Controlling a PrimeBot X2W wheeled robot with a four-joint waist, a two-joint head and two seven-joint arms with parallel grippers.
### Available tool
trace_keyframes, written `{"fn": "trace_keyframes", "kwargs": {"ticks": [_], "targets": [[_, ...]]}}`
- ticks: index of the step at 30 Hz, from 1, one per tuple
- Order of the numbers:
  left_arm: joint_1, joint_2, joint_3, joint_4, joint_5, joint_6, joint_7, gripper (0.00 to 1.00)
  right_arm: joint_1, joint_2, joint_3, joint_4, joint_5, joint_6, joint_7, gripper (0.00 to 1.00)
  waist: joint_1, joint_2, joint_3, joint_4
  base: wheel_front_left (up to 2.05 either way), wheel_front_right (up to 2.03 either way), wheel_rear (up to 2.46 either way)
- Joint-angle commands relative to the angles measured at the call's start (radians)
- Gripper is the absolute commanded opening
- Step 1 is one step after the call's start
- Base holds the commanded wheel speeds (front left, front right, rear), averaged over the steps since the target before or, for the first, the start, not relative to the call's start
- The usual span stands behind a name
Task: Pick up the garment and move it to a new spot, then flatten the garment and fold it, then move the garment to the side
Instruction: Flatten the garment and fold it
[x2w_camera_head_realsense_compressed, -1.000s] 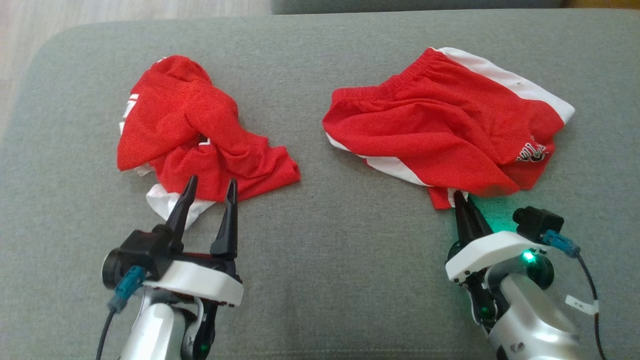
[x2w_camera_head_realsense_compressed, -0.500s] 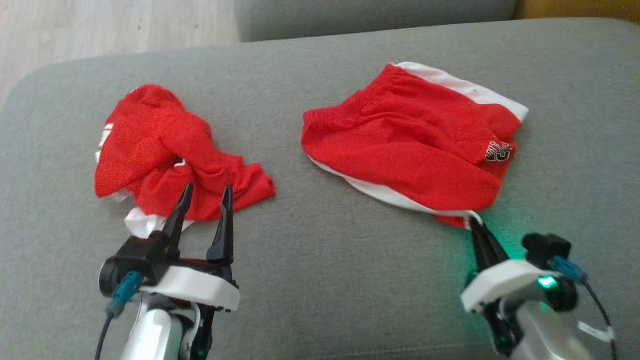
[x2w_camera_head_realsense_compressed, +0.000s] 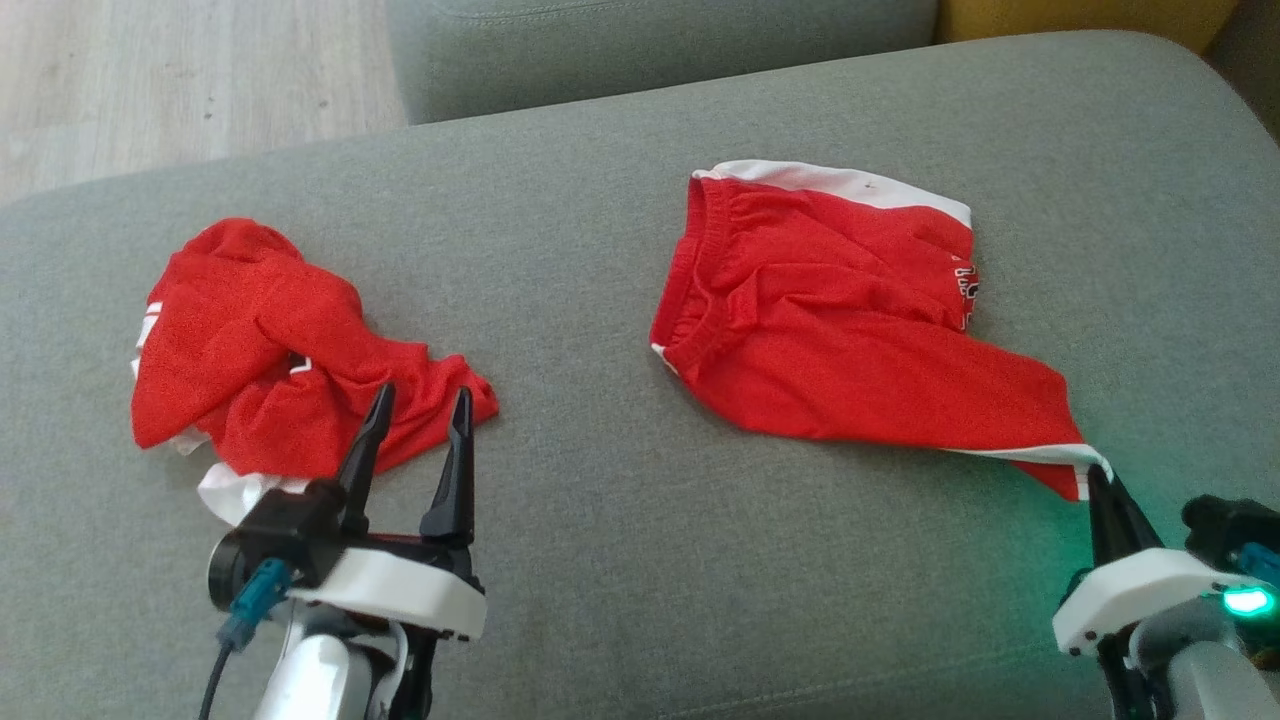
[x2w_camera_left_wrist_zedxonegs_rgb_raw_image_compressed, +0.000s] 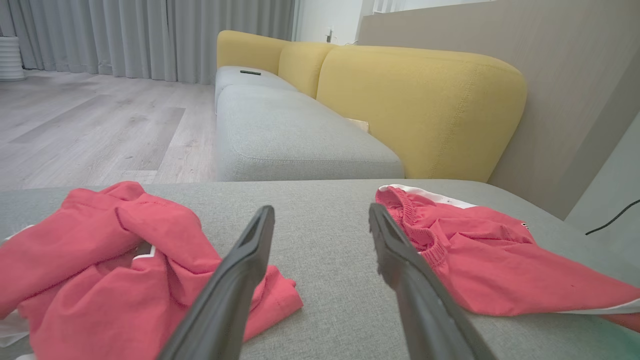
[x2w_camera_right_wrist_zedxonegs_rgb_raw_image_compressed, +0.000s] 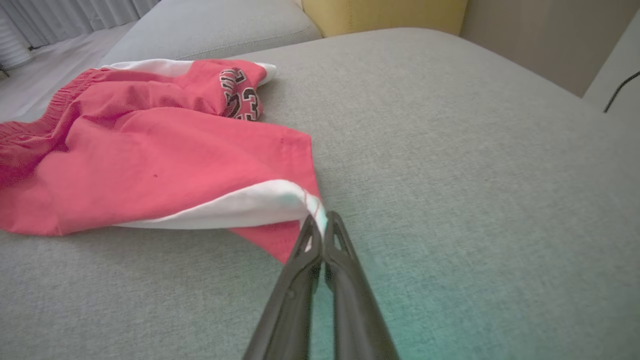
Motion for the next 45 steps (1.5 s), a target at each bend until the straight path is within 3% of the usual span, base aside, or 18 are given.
{"fn": "trace_keyframes", "kwargs": {"ticks": [1, 3, 4, 11, 19, 28, 34, 45], "targets": [[-0.032, 0.002, 0.027, -0.036, -0.007, 0.004, -0.006, 1.00, -0.007, -0.006, 0.017, -0.037, -0.010, -0.001, -0.002, 0.00, 0.0001, 0.0000, 0.000, -0.001, 0.00, 0.00, 0.00], [-0.033, 0.002, 0.024, -0.036, -0.006, 0.004, -0.006, 1.00, 0.006, 0.013, -0.011, -0.073, -0.028, -0.001, 0.006, 0.04, 0.0001, 0.0000, 0.001, -0.004, 0.00, 0.00, 0.00], [-0.034, 0.002, 0.023, -0.035, -0.006, 0.003, -0.006, 1.00, 0.012, 0.022, -0.023, -0.092, -0.039, -0.001, 0.004, 1.00, 0.0001, 0.0000, 0.002, -0.004, 0.00, 0.00, 0.00], [-0.054, 0.002, 0.008, -0.034, 0.003, -0.011, -0.006, 1.00, 0.040, 0.074, -0.033, -0.230, -0.088, -0.001, -0.045, 1.00, 0.0001, 0.0000, 0.016, -0.003, 0.00, 0.00, 0.00], [-0.134, 0.002, -0.059, 0.023, 0.044, -0.073, -0.006, 1.00, 0.051, 0.087, 0.053, -0.317, -0.033, -0.001, -0.101, 1.00, 0.0001, 0.0000, 0.062, -0.024, 0.00, 0.00, 0.00], [-0.385, 0.092, -0.288, 0.260, 0.171, -0.109, -0.006, 1.00, 0.009, 0.088, 0.116, -0.306, 0.007, -0.001, -0.122, 1.00, 0.0001, 0.0000, 0.140, -0.073, 0.00, 0.00, 0.00], [-0.565, 0.173, -0.481, 0.435, 0.179, -0.110, -0.006, 1.00, -0.024, 0.088, 0.135, -0.291, 0.025, -0.001, -0.136, 1.00, 0.0001, 0.0000, 0.186, -0.114, 0.00, 0.00, 0.00], [-0.700, 0.202, -0.573, 0.516, 0.153, -0.110, -0.006, 1.00, -0.050, 0.088, 0.142, -0.270, 0.047, -0.001, -0.151, 1.00, 0.0001, 0.0000, 0.230, -0.151, 0.00, 0.00, 0.00]]}}
